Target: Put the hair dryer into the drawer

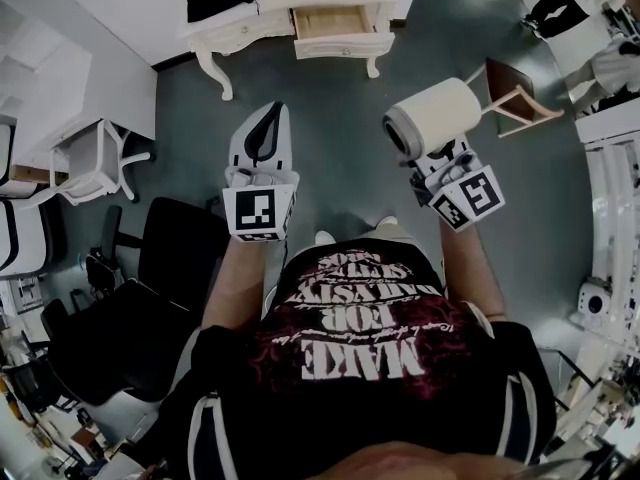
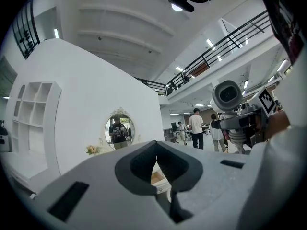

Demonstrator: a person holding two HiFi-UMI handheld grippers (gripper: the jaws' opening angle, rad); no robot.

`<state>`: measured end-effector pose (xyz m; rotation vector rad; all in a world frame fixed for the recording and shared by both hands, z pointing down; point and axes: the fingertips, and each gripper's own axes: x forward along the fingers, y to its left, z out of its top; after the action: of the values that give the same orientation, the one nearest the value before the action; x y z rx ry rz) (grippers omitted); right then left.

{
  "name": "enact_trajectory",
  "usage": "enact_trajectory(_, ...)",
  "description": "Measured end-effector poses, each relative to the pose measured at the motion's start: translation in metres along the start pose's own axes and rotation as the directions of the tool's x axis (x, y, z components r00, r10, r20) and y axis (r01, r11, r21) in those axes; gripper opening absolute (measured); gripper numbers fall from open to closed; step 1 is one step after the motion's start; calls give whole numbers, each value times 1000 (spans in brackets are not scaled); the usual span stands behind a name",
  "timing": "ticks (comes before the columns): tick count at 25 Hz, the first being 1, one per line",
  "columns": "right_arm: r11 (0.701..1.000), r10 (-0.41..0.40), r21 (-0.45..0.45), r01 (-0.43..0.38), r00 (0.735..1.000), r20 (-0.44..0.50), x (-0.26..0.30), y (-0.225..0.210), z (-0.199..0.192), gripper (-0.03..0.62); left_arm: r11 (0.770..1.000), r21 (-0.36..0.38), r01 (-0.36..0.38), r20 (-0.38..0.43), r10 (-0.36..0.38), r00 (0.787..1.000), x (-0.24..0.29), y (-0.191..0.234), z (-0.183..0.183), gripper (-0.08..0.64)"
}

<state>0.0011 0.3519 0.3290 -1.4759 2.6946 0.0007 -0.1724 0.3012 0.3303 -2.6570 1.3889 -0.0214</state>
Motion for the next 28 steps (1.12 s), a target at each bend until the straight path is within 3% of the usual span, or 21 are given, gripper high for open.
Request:
enact_trajectory(14,998,40,44,-38,999,-28,0,-3,-6,196,999,-23,-31,-34,30,999,-10,3,-14,5)
enact_trajectory(28,999,31,31,-29,998,-55,20,-59,-24,196,998,-27,-57,-74,55,996,42,5,-28,4)
